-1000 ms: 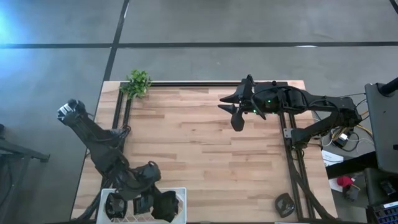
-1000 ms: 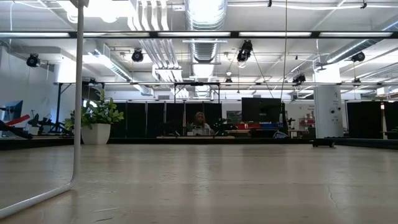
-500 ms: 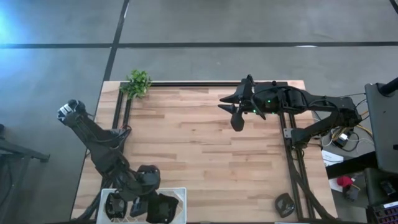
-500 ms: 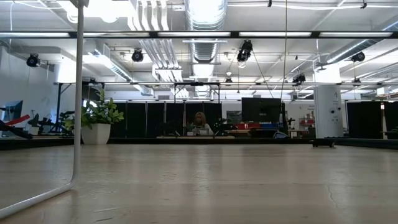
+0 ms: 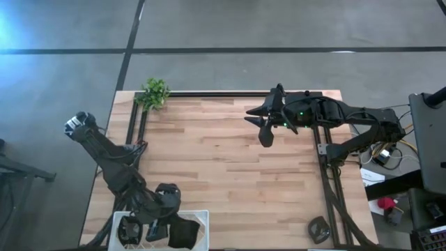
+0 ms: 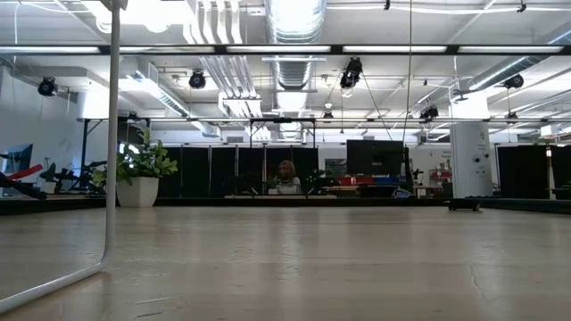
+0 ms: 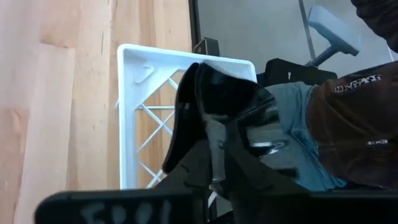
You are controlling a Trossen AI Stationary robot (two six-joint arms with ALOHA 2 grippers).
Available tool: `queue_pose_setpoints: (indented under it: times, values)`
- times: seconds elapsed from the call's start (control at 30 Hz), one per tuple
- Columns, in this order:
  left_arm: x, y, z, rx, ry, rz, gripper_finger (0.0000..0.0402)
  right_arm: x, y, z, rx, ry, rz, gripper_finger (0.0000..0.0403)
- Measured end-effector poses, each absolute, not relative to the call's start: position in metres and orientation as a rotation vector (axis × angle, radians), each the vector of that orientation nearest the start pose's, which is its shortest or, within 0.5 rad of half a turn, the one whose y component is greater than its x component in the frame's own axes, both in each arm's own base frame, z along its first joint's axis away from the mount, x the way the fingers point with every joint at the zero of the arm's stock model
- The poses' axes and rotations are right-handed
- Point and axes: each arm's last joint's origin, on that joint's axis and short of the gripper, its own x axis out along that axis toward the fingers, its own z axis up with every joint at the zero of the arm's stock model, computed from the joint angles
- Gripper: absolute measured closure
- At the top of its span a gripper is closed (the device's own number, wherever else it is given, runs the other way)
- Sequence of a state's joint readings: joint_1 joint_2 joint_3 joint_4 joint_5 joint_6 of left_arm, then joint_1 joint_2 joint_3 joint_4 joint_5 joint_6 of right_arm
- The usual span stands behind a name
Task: Pick & Place Mini shaped plates
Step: Stack the black distorted square plate on top of the other black distorted square plates on the shelf, then stack the black square plate on top of the other black square plates on the shelf
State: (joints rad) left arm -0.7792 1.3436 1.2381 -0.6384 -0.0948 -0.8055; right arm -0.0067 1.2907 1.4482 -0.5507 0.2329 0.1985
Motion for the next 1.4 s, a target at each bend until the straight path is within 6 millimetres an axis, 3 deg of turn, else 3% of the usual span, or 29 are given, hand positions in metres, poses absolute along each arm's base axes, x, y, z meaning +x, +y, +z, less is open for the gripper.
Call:
queue_pose_setpoints:
  times: [0.27, 0.7, 0.83, 1.13, 1.4]
  values:
    - [0.203, -0.195, 0.329, -0.380, 0.870, -0.337, 0.0334, 0.268, -0.008, 0.418, 0.151, 0.367, -0.274, 0.0308]
    - [0.201, -0.185, 0.338, -0.228, 0.778, -0.360, 0.0333, 0.268, -0.009, 0.417, 0.158, 0.377, -0.282, 0.0325]
    - [0.197, -0.175, 0.348, -0.150, 0.669, -0.250, 0.0333, 0.265, -0.010, 0.412, 0.190, 0.421, -0.358, 0.0335]
    - [0.182, -0.144, 0.365, 0.066, 0.445, 0.178, 0.0337, 0.241, -0.023, 0.383, 0.320, 0.638, -0.771, 0.0367]
    - [0.175, -0.131, 0.365, 0.153, 0.366, 0.433, 0.0337, 0.238, -0.041, 0.339, 0.371, 0.770, -0.869, 0.0376]
